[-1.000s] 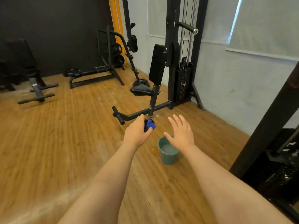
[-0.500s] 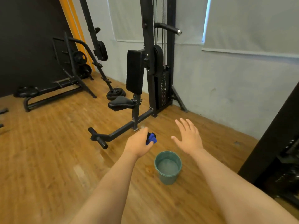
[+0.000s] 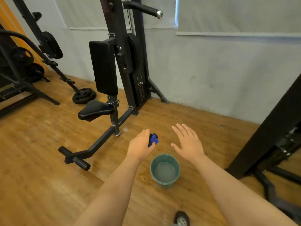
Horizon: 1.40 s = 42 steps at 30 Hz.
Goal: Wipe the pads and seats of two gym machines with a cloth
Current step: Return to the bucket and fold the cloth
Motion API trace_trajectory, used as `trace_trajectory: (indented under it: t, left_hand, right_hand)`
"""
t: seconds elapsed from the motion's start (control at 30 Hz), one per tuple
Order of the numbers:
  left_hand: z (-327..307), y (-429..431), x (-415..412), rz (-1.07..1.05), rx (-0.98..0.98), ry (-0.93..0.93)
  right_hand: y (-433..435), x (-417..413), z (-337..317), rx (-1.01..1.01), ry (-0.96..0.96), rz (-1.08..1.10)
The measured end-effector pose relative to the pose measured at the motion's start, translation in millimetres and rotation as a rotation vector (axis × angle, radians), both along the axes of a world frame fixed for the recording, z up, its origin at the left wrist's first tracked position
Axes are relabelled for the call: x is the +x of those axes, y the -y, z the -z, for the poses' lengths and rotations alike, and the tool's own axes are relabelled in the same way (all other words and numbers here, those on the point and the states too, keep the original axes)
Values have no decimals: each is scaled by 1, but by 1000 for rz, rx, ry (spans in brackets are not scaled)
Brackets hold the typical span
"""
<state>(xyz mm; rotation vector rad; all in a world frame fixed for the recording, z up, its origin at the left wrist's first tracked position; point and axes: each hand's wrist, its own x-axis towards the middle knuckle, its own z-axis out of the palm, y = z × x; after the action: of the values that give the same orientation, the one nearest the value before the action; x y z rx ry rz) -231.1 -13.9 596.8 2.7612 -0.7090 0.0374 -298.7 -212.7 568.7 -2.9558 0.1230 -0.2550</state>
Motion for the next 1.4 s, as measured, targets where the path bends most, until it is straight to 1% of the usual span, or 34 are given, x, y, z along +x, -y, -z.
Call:
trace_trajectory:
  t: [0.07,0.13,0.2,0.3,0.43,0.5,0.63,0.7,0.8,0.9,0.93,1.03,1.1,1.13,1.23,1.3,1.4]
  left_hand:
    - [5,17,24,33,-4,12]
    - [6,34,44,23,-90,3]
    - [3,48,60,-17,-279,-43]
    - [-4,61,74,-36,-559,-137]
    - [-17,68,82,-60,-806,-187]
    - [-24,72,84,-74,-881,-213]
    - [-39,74,98,-56,-938,-286]
    - [-46,70,108,-24,-972,-346]
    - [-57,66,124,46,-1036,-430]
    - [-63,70,138,71,-1056,-455]
    - [-65,72,142,73,-1060,-456]
    - [-69,76,152,116,-1042,-464]
    - [-70,75,157,158,-1026,-476]
    - [-71,75,160,176,-1021,-484]
    - [-77,74,168,260,-987,-506]
    - [-81,74,174,313,-965,-516]
    - [-83,70,182,338,-924,-594]
  right_hand:
    - [13,19,6,-12,-18,29]
    - [23,42,5,53,-23,72]
    - [29,64,-2,249,6,86]
    - [29,82,-18,533,125,56]
    - [23,95,-43,826,224,59]
    - [18,106,-55,943,233,31]
    - [13,124,-71,1056,229,-17]
    - [13,130,-79,1096,258,-26]
    - [18,142,-89,1090,313,-27]
    - [24,153,-92,1010,384,-8]
    - [26,155,-92,941,417,-7]
    - [29,161,-93,589,483,-78]
    - [31,167,-95,443,443,-166]
    - [32,170,-97,429,417,-187]
    - [35,175,-105,512,355,-167]
    - [38,176,-107,517,351,-154]
    - [40,178,-107,523,363,-126]
